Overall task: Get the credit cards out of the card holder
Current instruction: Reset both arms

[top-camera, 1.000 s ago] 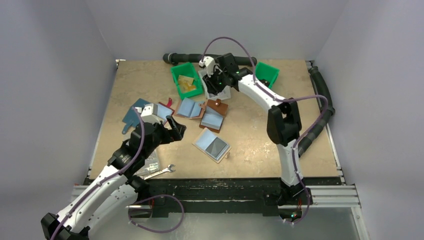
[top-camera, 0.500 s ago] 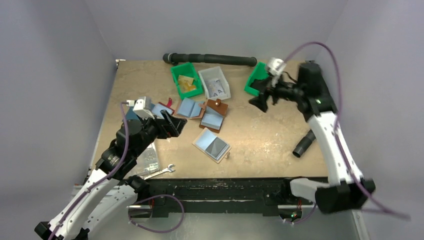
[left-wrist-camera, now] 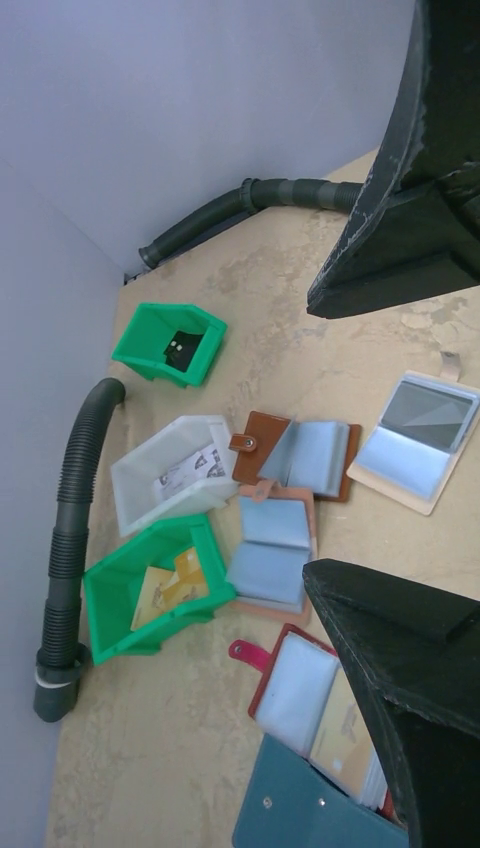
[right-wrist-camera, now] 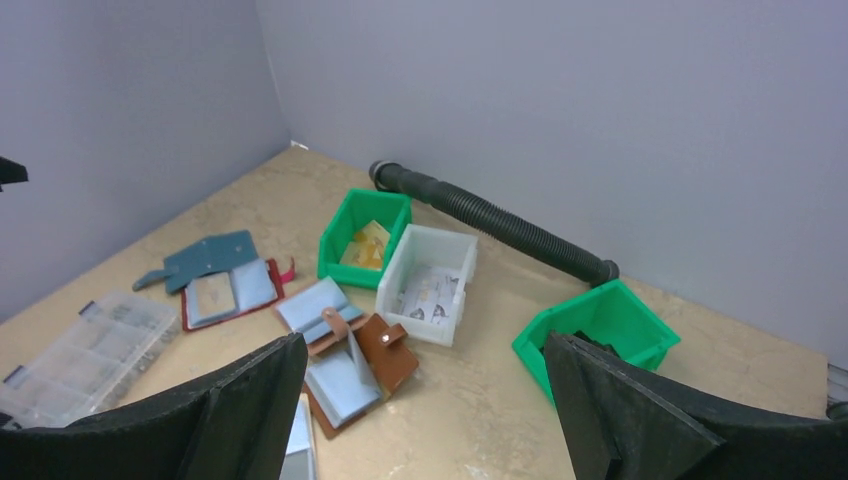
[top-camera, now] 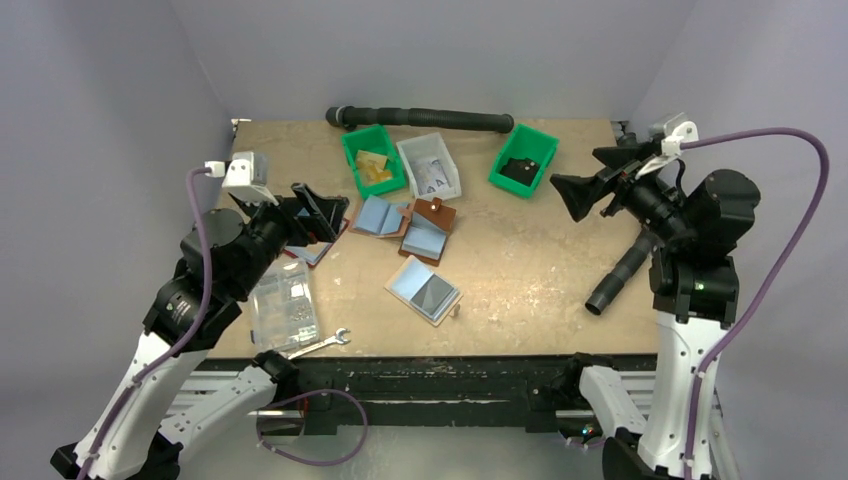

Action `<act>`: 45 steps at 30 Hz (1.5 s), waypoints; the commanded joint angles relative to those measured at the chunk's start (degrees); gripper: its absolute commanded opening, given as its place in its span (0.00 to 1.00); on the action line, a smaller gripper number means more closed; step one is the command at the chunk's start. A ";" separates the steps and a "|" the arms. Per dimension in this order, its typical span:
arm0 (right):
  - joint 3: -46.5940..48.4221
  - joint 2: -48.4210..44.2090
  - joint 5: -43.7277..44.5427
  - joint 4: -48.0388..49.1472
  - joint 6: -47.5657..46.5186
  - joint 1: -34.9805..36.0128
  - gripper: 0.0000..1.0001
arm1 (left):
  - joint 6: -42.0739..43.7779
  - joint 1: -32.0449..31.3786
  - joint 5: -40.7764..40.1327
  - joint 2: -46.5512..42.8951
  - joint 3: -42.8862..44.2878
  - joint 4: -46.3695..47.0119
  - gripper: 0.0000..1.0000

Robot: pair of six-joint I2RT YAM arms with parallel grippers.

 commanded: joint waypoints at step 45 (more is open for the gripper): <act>-7.90 -12.29 9.08 1.36 9.10 -0.83 0.99 | -3.26 0.27 1.12 -7.29 -1.99 -4.50 1.00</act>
